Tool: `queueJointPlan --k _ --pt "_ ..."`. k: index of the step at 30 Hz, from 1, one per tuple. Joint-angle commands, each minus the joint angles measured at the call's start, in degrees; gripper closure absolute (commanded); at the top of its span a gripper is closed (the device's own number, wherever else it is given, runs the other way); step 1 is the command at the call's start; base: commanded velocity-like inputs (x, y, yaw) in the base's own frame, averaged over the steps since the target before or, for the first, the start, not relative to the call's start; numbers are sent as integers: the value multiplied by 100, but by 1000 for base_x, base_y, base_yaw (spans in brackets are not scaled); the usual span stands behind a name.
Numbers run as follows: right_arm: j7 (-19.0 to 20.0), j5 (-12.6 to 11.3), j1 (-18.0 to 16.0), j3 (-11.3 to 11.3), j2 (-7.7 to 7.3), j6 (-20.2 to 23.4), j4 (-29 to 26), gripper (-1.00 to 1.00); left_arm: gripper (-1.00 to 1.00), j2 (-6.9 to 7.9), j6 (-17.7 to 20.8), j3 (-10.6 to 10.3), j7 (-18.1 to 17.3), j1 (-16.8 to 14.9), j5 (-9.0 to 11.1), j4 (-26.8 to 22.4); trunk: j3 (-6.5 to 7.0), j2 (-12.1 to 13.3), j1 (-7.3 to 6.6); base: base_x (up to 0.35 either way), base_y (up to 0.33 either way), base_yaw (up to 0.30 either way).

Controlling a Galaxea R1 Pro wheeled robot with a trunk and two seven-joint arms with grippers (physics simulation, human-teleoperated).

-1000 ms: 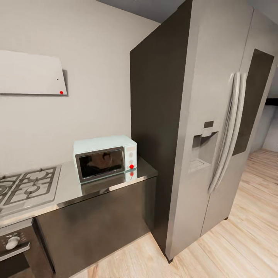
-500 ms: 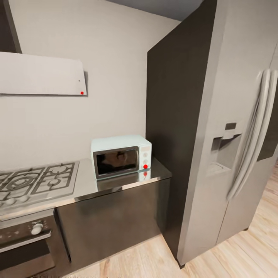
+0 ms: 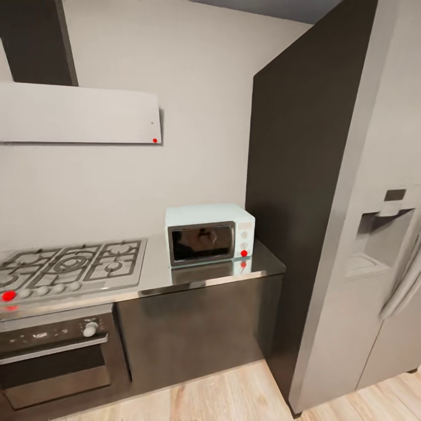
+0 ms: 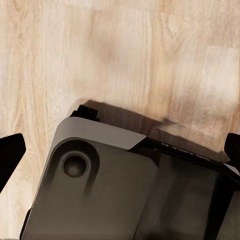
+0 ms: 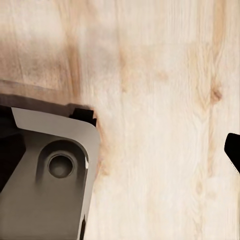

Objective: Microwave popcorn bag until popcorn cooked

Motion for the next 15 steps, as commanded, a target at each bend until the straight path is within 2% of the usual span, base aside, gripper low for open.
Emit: queueJointPlan --k 1,15 --pt "11 44 -8 -50 -4 -16 14 -100 -100 -2 -8 -15 18 -5 28 1 -10 -6 1 0 0 292" --pt "1 44 -3 -41 12 -64 14 -100 -100 6 -27 -15 19 -6 38 1 -12 -6 1 0 0 297"
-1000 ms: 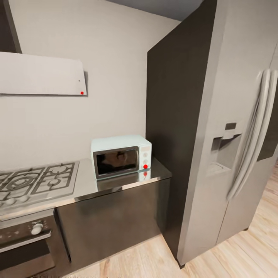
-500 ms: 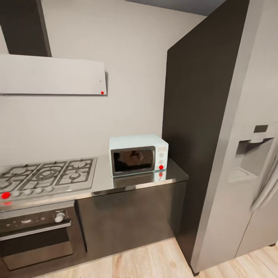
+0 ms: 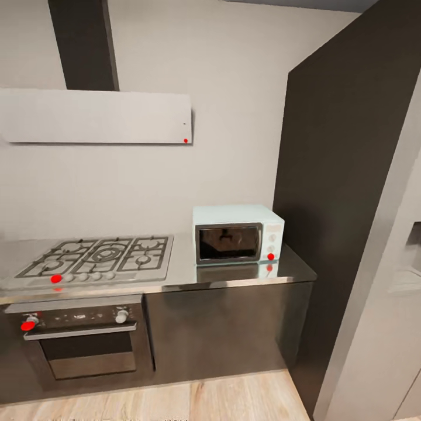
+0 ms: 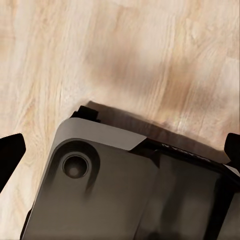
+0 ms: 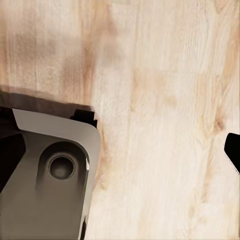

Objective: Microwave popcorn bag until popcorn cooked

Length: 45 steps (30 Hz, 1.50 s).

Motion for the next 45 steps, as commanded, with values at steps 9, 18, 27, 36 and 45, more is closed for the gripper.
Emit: queueJointPlan --k 9,18,27,36,45 --pt "-12 45 -7 -53 24 -45 16 -100 -100 -2 -2 -15 18 -3 28 0 -11 -6 1 0 -140 149" --pt "-56 80 -6 -45 -4 -74 16 -100 -100 2 -1 -15 18 -4 28 -3 -11 -6 1 0 -276 2" --pt "-58 83 -8 -37 -12 -53 16 -100 -100 6 -1 -15 22 -4 28 0 -11 -6 1 21 -279 0" --pt "-57 52 -8 -43 -20 -60 16 -100 -100 15 -7 -15 18 -4 28 -1 -11 -6 1 97 -278 204" --pt "-28 42 -10 -48 -7 -57 16 -100 -100 15 -10 -15 18 -3 37 2 -11 -6 1 73 -114 182"
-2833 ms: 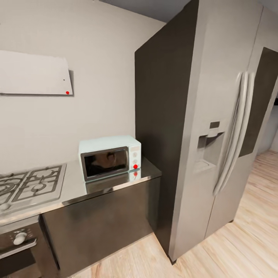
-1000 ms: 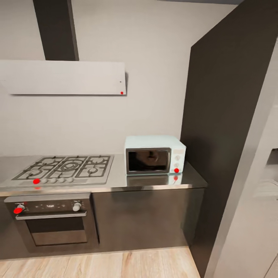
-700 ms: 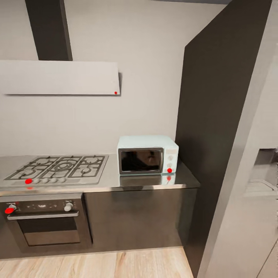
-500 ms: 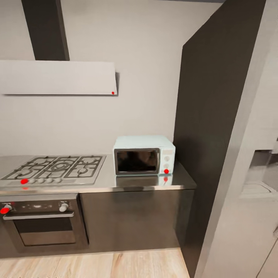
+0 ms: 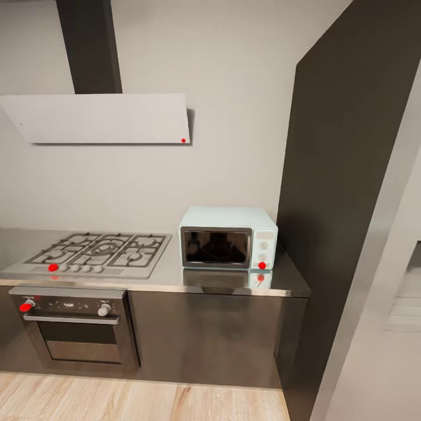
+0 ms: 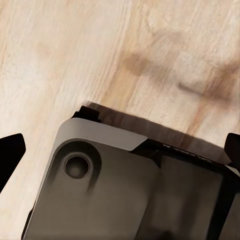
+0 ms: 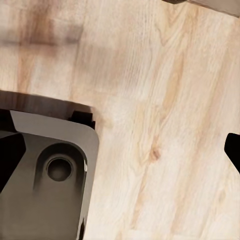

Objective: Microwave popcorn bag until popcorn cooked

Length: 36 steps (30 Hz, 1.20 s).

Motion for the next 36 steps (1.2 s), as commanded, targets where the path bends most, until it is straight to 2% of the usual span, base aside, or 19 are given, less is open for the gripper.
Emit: queueJointPlan --k 1,6,18,19,20,22,24,25,26,28,31,33,34,36 --pt "13 44 -10 -50 -3 -25 17 -100 -100 -2 -10 -15 19 -4 29 1 -8 -7 2 6 -7 19" --pt "28 37 -7 -54 -14 -34 17 -100 -100 -2 -10 -15 20 -5 29 0 -8 -7 2 1 -2 4" --pt "-8 61 -8 -40 67 -9 25 -100 -100 -2 -4 -24 20 -4 2 -8 -8 -7 2 0 0 0" --pt "22 105 -9 -42 318 -71 -31 -100 -100 2 -8 -39 19 -5 -2 -8 -8 -7 2 0 0 0" --pt "51 101 -11 -44 539 -41 -433 -100 -100 4 -10 -41 19 -5 0 -8 -8 -7 2 0 0 0" --pt "65 84 -11 -45 713 51 -1089 -100 -100 2 -10 -41 19 -5 2 -8 -8 -7 2 0 0 0" --pt "71 76 -11 -45 822 266 -1635 -100 -100 0 -10 -41 19 -5 2 -8 -8 -7 2 0 0 0" --pt "73 68 -11 -45 914 555 -2081 -100 -100 -1 -10 -41 19 -4 2 -8 -8 -7 2 0 0 0" --pt "74 61 -11 -45 1057 1023 -2744 -100 -100 -2 -10 -41 19 -5 3 -8 -8 -7 2 0 0 0" --pt "106 56 -11 -43 1207 1631 -3587 -100 -100 2 -10 -41 19 -5 4 -8 -8 -7 2 0 0 0" --pt "357 52 -11 -31 1314 2429 -4835 -100 -100 6 -10 -41 19 -5 10 -8 -8 -7 2 0 0 0" --pt "500 50 -11 -25 1331 2758 -5358 -100 -100 6 -10 -41 19 -4 10 -8 -8 -7 2 0 0 0" --pt "700 46 -10 -21 1369 3276 -6042 -100 -100 6 -10 -41 19 -5 10 -8 -8 -7 2 0 0 0" --pt "968 32 2 -18 1400 3961 -6846 -100 -100 6 -10 -41 19 -5 11 -8 -8 -7 2 0 0 0"
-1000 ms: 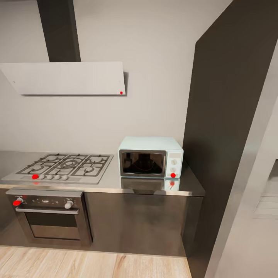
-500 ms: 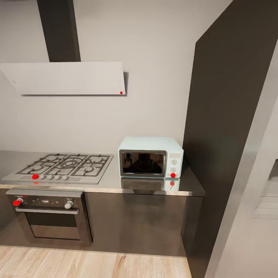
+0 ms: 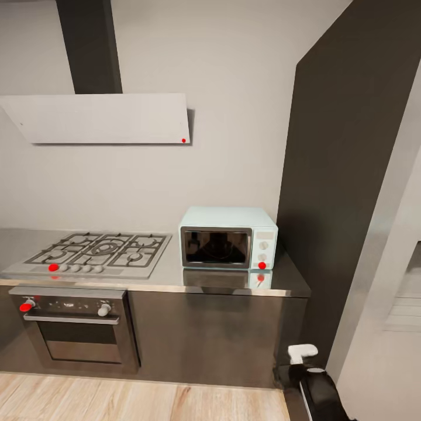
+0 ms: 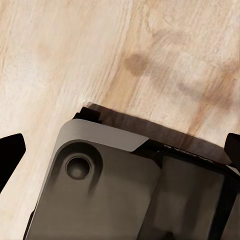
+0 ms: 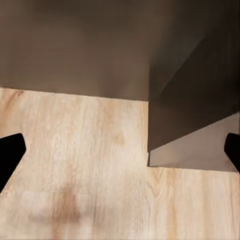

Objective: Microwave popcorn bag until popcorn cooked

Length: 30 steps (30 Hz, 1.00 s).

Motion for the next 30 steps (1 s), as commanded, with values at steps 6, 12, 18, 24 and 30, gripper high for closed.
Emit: queueJointPlan --k 6,12,18,24,30 --pt "295 37 -654 -9 119 1396 -1279 -100 -100 -2 -10 -17 17 -4 30 0 -9 -6 1 0 0 0" --pt "284 35 -2252 -14 240 1967 -1528 -100 -100 -2 -10 -17 17 -4 28 0 -9 -6 1 0 0 0" --pt "237 35 -2541 -23 240 1443 -1516 -100 -100 -2 -10 -17 17 -3 23 0 -9 -6 1 0 0 0" --pt "199 -16 -2573 -108 240 132 -872 -100 -100 1 -10 -17 17 -4 24 0 -9 -6 1 0 0 0" --pt "-481 -234 -2573 -386 240 -1160 321 -100 -100 -1 -10 -17 17 -4 21 0 -9 -6 1 0 0 0"
